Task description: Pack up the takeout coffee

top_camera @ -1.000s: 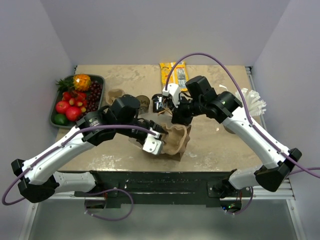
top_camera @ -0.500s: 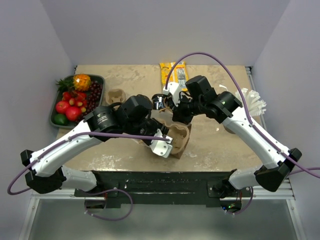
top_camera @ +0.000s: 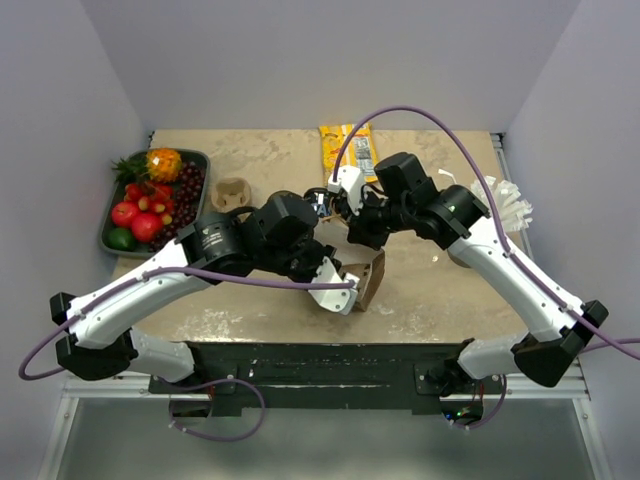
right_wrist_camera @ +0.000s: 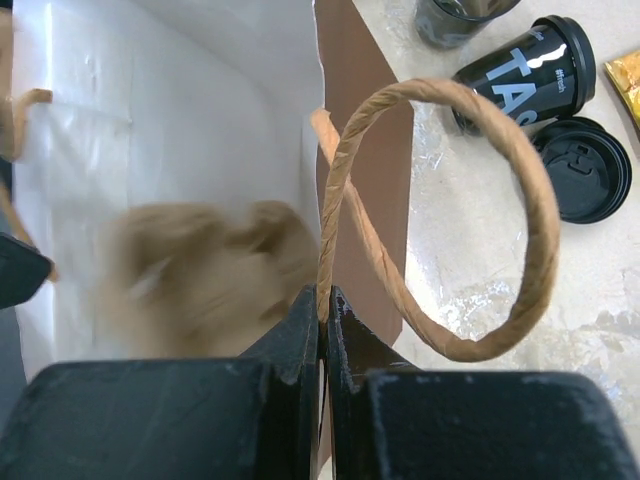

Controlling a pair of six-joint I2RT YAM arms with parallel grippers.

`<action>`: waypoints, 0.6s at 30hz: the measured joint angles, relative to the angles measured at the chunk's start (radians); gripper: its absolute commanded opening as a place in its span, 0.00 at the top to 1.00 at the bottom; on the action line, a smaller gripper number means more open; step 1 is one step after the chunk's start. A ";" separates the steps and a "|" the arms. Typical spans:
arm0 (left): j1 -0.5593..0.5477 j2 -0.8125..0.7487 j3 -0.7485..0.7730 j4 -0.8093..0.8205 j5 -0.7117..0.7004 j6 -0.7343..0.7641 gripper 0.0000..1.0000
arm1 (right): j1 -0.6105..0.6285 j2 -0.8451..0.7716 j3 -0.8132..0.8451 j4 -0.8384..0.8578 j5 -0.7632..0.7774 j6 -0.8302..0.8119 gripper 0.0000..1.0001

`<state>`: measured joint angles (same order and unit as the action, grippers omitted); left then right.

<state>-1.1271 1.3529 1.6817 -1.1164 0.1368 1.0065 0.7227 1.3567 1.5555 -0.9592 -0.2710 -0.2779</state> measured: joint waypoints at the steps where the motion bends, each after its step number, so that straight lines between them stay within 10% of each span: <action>1: 0.000 -0.007 -0.001 0.005 0.002 -0.008 0.96 | 0.000 -0.002 0.000 0.000 0.000 0.000 1.00; 5: 0.000 -0.069 -0.073 0.073 0.029 -0.074 0.86 | 0.000 -0.003 -0.006 0.002 0.000 0.000 1.00; 9: 0.018 -0.113 -0.155 0.116 0.102 -0.175 0.56 | 0.000 -0.008 -0.021 0.010 0.000 0.000 1.00; 18: 0.136 -0.127 -0.211 0.202 0.240 -0.342 0.48 | 0.000 -0.088 -0.077 -0.003 -0.001 -0.016 1.00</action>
<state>-0.9909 1.2255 1.4708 -0.9142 0.3763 0.6643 0.7227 1.2686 1.4788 -0.9623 -0.2718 -0.2939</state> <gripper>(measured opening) 0.515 0.025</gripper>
